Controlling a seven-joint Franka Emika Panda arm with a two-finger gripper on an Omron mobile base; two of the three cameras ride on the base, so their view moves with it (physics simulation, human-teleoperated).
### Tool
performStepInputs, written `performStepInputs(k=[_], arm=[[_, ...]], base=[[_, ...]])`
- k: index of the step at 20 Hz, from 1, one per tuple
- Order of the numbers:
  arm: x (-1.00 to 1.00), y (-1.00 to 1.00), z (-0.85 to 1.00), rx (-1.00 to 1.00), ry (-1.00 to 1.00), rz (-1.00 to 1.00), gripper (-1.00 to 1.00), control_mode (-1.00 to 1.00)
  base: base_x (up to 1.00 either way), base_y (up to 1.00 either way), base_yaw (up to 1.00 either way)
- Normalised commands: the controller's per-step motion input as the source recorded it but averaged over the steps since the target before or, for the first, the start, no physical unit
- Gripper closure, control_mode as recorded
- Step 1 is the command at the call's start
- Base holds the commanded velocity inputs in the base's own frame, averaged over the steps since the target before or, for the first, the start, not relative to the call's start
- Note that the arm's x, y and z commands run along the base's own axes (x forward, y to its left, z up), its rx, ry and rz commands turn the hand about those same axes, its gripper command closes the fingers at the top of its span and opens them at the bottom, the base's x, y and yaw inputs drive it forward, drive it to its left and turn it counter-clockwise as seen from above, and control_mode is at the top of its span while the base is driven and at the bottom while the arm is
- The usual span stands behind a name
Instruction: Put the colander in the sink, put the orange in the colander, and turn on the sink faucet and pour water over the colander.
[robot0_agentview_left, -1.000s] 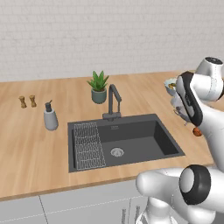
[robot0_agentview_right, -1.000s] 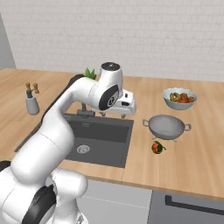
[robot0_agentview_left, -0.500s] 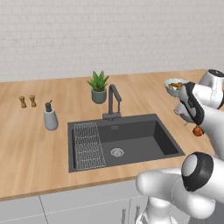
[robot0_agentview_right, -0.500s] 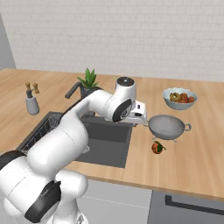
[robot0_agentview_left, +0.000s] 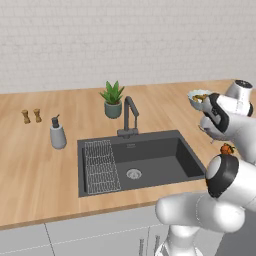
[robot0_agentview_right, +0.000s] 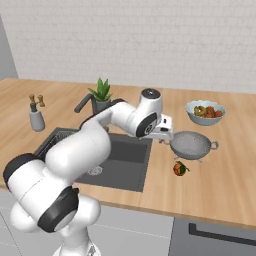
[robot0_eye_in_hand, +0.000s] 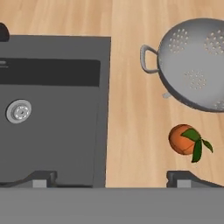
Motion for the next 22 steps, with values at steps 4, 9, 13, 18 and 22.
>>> performStepInputs(k=[4, 9, 13, 18, 22], arm=[[0.41, -0.16, -0.04, 0.00, 0.02, 0.00, -1.00, -1.00], [0.40, -0.19, -0.09, 0.00, 0.01, 0.00, -1.00, -1.00], [0.43, -0.23, -0.02, 0.00, 0.01, 0.00, -1.00, -1.00], [0.32, -0.13, -0.30, 0.00, 0.00, 0.00, -1.00, -1.00], [0.26, 0.00, -0.42, 0.00, 0.00, 0.00, -1.00, -1.00]], base=[[0.00, 0.00, 0.00], [0.00, 0.00, 0.00], [0.00, 0.00, 0.00], [0.00, 0.00, 0.00], [0.00, 0.00, 0.00]])
